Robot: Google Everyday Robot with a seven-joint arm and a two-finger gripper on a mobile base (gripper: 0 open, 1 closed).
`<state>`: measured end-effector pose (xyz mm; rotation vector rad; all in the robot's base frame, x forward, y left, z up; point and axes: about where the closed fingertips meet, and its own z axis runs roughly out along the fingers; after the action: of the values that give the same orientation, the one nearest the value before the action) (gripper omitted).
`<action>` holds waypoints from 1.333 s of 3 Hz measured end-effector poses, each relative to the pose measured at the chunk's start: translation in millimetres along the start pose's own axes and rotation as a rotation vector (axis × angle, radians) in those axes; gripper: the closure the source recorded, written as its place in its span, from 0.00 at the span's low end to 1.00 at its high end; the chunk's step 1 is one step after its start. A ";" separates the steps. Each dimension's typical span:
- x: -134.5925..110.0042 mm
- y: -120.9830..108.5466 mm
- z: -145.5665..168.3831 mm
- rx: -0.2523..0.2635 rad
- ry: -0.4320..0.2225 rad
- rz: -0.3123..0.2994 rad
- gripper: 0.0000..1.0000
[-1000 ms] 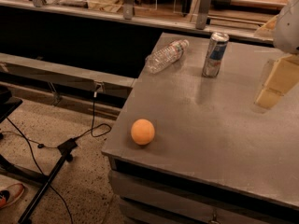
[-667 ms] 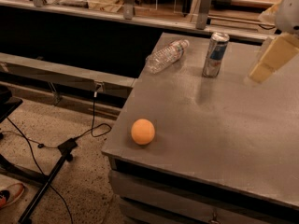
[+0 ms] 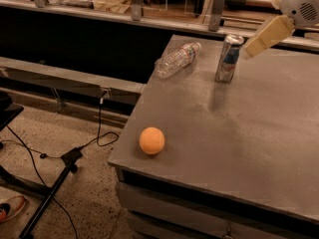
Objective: Pick redbull can
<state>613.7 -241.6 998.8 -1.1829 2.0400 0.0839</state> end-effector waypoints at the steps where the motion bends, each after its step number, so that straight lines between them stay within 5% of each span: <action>1: -1.6 -12.7 35.5 0.016 -0.046 0.044 0.00; 3: 1.5 -14.2 92.0 -0.024 -0.068 0.109 0.00; 4: 1.3 -12.9 95.3 -0.029 -0.068 0.109 0.16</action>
Offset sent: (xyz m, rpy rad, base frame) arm 0.0740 0.0243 -0.0639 0.1458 -0.0014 -0.0657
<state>678.3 -211.1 934.5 -1.0715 2.0492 0.2050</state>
